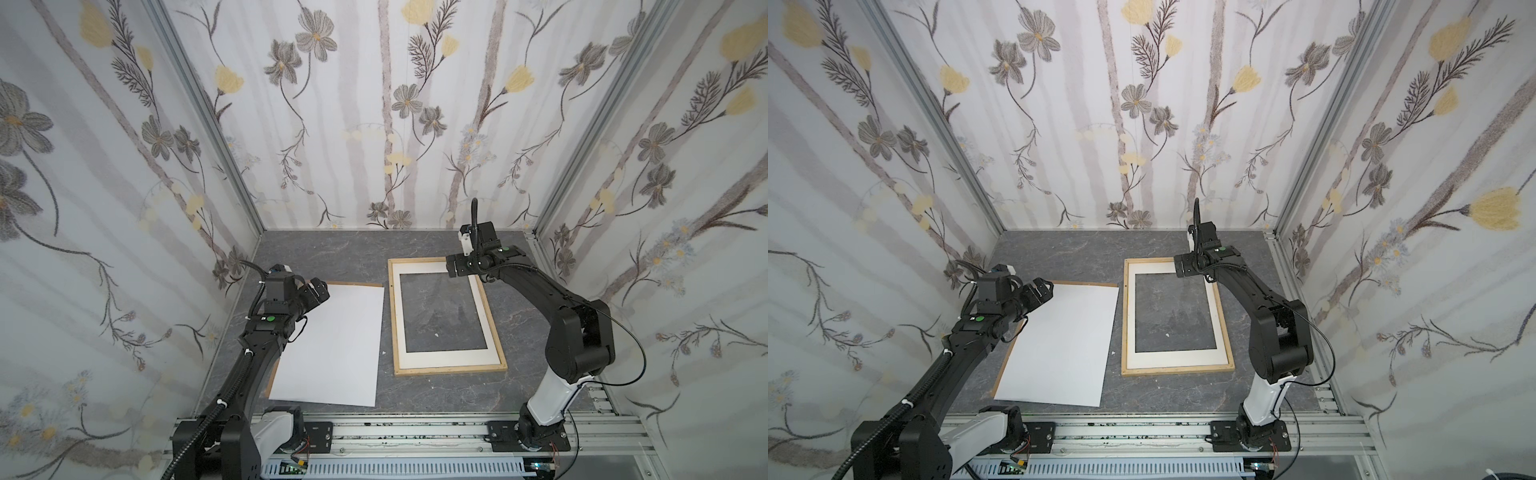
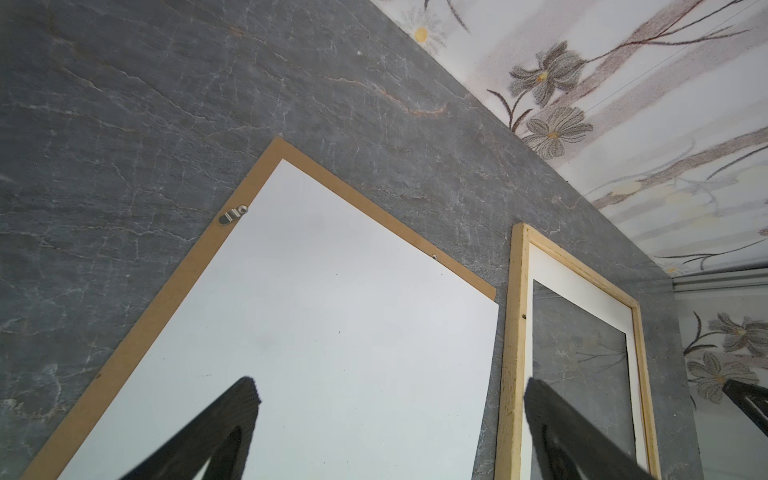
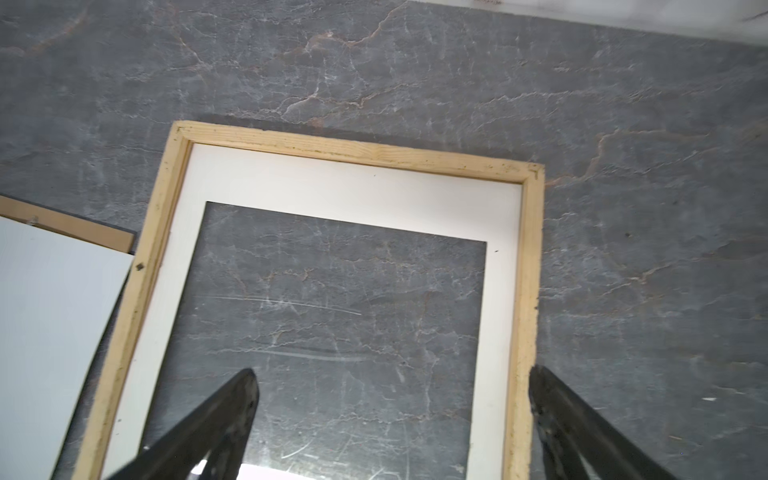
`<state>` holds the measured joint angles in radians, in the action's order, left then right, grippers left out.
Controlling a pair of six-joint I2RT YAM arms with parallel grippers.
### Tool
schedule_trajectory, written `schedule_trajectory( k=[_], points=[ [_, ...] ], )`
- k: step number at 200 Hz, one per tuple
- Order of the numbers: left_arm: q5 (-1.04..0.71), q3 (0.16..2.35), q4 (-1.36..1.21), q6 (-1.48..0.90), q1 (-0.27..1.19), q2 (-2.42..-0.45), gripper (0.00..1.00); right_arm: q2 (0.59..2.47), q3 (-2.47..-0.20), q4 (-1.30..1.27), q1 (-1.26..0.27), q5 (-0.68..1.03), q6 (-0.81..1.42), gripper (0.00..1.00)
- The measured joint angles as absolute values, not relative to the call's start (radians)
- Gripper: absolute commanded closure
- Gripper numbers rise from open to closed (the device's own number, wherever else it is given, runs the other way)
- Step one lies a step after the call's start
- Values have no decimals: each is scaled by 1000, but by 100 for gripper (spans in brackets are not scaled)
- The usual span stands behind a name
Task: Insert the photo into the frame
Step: 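Move the right gripper over to the white board's edge nearest the frame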
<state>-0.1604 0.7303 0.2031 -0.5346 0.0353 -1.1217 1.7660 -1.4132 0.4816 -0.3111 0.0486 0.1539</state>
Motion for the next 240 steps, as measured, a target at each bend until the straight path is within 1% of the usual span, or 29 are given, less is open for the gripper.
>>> schedule_trajectory(
  k=[43, 67, 89, 115, 130, 148, 164, 170, 183, 197, 211, 224, 240],
  points=[
    [-166, 695, 141, -553, -11, -1205, 0, 1677, -1258, 404, -343, 283, 300, 0],
    [-186, 680, 106, -564, -44, -1237, 0, 1620, -1200, 341, -409, 340, 345, 0],
    [-201, 666, 70, -582, -73, -1261, 0, 1617, -1196, 308, -480, 387, 385, 0],
    [-215, 654, 47, -604, -98, -1284, 0, 1616, -1256, 316, -588, 379, 416, 0],
    [-217, 646, 29, -609, -108, -1284, 0, 1608, -1265, 266, -655, 379, 447, 0],
    [-221, 636, 12, -615, -115, -1284, 0, 1607, -1169, 117, -651, 369, 545, 0],
    [-222, 630, 10, -625, -120, -1283, 0, 1687, -1093, 8, -619, 454, 657, 0],
    [-222, 628, 8, -627, -121, -1282, 0, 1707, -1091, 15, -622, 447, 680, 0],
    [-222, 618, 5, -628, -125, -1273, 0, 1718, -1111, 62, -685, 396, 691, 0],
    [-222, 607, 4, -628, -130, -1267, 0, 1717, -1187, 56, -757, 379, 681, 0],
    [-221, 597, 4, -628, -134, -1267, 0, 1718, -1249, 63, -790, 307, 670, 0],
    [-222, 591, 2, -628, -136, -1267, 0, 1736, -1312, 113, -833, 184, 661, 0],
    [-222, 587, -5, -629, -136, -1267, 0, 1761, -1344, 138, -864, 124, 665, 0]
  ],
)
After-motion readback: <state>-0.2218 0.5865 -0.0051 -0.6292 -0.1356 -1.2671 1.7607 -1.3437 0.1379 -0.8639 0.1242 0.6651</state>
